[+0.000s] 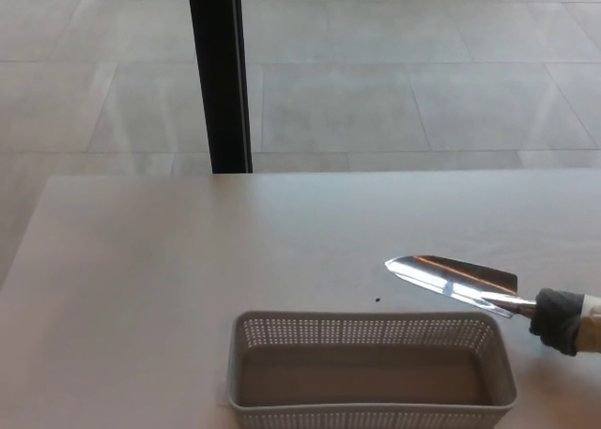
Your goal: A garden tool is kept on the righthand side and a container is kept on the lefthand side on a desk infront of the robot. the robot uses its right hand to pick up the garden tool and makes a scooping motion inside the container
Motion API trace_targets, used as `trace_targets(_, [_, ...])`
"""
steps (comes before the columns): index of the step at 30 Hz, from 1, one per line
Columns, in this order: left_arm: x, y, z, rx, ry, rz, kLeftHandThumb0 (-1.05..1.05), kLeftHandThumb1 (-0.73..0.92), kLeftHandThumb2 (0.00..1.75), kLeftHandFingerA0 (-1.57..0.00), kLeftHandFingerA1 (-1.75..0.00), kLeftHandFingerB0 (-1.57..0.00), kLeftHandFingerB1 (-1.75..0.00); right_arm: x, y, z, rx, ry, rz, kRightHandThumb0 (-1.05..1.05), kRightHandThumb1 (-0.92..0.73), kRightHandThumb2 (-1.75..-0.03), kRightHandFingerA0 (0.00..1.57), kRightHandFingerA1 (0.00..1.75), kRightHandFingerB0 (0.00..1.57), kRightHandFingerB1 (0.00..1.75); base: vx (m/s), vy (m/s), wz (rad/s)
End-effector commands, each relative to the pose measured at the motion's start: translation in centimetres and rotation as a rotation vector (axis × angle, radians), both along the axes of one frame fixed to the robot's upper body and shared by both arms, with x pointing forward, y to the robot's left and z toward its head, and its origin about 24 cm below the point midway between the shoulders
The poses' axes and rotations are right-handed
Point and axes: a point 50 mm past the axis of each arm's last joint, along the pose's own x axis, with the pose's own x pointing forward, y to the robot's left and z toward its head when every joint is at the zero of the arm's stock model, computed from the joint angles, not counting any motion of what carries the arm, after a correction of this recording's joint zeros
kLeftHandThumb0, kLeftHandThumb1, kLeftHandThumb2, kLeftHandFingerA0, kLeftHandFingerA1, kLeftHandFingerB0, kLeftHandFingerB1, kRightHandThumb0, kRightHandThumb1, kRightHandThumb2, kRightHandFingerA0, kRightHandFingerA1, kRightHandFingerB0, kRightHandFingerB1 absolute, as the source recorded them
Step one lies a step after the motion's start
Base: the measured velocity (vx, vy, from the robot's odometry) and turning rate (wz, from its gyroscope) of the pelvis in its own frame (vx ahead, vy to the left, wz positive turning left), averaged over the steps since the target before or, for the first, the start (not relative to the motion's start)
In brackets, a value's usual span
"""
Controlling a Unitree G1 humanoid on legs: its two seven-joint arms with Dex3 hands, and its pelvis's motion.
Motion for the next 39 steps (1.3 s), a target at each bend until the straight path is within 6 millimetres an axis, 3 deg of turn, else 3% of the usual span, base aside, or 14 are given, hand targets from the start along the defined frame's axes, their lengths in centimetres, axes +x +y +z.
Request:
trace_targets(1, [-0.5, 1.1, 0.8, 0.031, -0.015, 0.0, -0.18, -0.33, 0.75, -1.15, -1.15, -1.11, -1.11, 0.6, -2.2, 7.0, 0.054, -0.488, -0.017, -0.23, -0.58, -0.98, 0.95, 1.75, 0.71, 1.52, 0.0, 0.0, 0.0])
trace_targets(6, [-0.5, 1.1, 0.7, 0.03, -0.001, 0.016, -0.16, -0.3, 0.76, -1.07, -1.1, -1.01, -1.05, 0.9, -3.0, 10.3, 0.103, -0.568, -0.03, -0.23, -0.58, -0.89, 0.92, 1.75, 0.67, 1.63, 0.0, 0.0, 0.0])
trace_targets(9, [-0.5, 1.1, 0.7, 0.033, -0.003, 0.028, -0.17, -0.31, 0.76, -1.12, -1.13, -1.03, -1.06, 0.9, -3.1, 11.3, 0.107, -0.604, -0.025, -0.26, -0.62, -0.85, 0.95, 1.75, 0.73, 1.51, 0.0, 0.0, 0.0])
trace_targets(11, [-0.6, 1.1, 0.8, 0.037, 0.006, 0.002, -0.18, -0.3, 0.76, -1.06, -1.1, -0.98, -1.04, 0.8, -3.0, 12.3, 0.141, -0.626, 0.0, -0.24, -0.61, -0.89, 1.01, 1.74, 0.75, 1.53, 0.0, 0.0, 0.0])
trace_targets(12, [-0.6, 1.1, 0.8, 0.036, 0.007, 0.0, -0.18, -0.28, 0.77, -1.04, -1.09, -0.95, -1.03, 0.7, -2.9, 12.6, 0.143, -0.63, 0.012, -0.21, -0.57, -0.97, 1.22, 1.72, 0.77, 1.37, 0.0, 0.0, 0.0])
trace_targets(13, [-0.6, 1.1, 0.8, 0.037, 0.005, -0.002, -0.18, -0.29, 0.76, -1.03, -1.09, -0.95, -1.03, 0.6, -2.9, 12.9, 0.145, -0.629, 0.031, -0.21, -0.56, -0.99, 1.01, 1.75, 0.75, 1.53, 0.0, 0.0, 0.0])
trace_targets(19, [0.4, 1.6, 1.4, 0.035, -0.035, -0.016, -0.17, -0.34, 0.74, -1.11, -1.14, -1.08, -1.1, 0.3, -2.1, 13.8, 0.094, -0.601, 0.146, -0.2, -0.48, -1.11, 1.0, 1.75, 0.73, 1.59, 0.0, 0.0, 0.0])
trace_targets(22, [0.3, 1.7, 1.4, 0.031, -0.031, -0.002, -0.17, -0.32, 0.75, -1.03, -1.08, -0.98, -1.03, -0.6, -2.1, 14.0, 0.06, -0.528, 0.222, -0.17, -0.42, -1.12, 0.99, 1.75, 0.81, 1.49, 0.0, 0.0, 0.0])
trace_targets(26, [0.2, 1.6, 1.4, 0.038, -0.028, -0.008, -0.17, -0.33, 0.74, -1.12, -1.13, -1.04, -1.07, -1.5, -2.4, 13.9, 0.026, -0.48, 0.265, -0.13, -0.48, -1.01, 0.94, 1.75, 0.8, 1.54, 0.0, 0.0, 0.0])
trace_targets(27, [0.3, 1.7, 1.4, 0.04, -0.02, -0.006, -0.17, -0.32, 0.75, -1.09, -1.11, -0.99, -1.05, -1.8, -2.5, 13.8, -0.017, -0.438, 0.285, -0.15, -0.43, -1.07, 1.24, 1.38, 1.04, 1.25, 0.0, 0.0, 0.0])
trace_targets(28, [0.3, 1.7, 1.4, 0.045, -0.016, -0.001, -0.17, -0.32, 0.75, -1.17, -1.15, -1.08, -1.09, -2.0, -2.6, 13.7, -0.03, -0.411, 0.296, -0.11, -0.44, -1.14, 0.97, 1.75, 0.82, 1.51, 0.0, 0.0, 0.0])
trace_targets(33, [0.6, 2.0, 1.6, 0.044, -0.033, 0.008, -0.17, -0.33, 0.75, -1.07, -1.11, -1.0, -1.06, -2.7, -2.7, 14.1, -0.16, -0.348, 0.38, -0.09, -0.37, -1.2, 0.98, 1.73, 0.8, 1.49, 0.0, 0.0, 0.0])
trace_targets(38, [0.7, 2.1, 1.7, 0.043, -0.042, 0.005, -0.17, -0.32, 0.74, -1.06, -1.1, -1.01, -1.06, -3.0, -3.0, 14.6, -0.245, -0.321, 0.394, -0.04, -0.41, -1.07, 0.96, 1.71, 0.8, 1.46, 0.0, 0.0, 0.0])
trace_targets(39, [0.7, 2.1, 1.8, 0.053, -0.042, 0.004, -0.18, -0.32, 0.75, -1.09, -1.12, -1.01, -1.06, -3.1, -3.3, 14.8, -0.253, -0.328, 0.397, -0.04, -0.4, -0.94, 0.96, 1.73, 0.79, 1.47, 0.0, 0.0, 0.0])
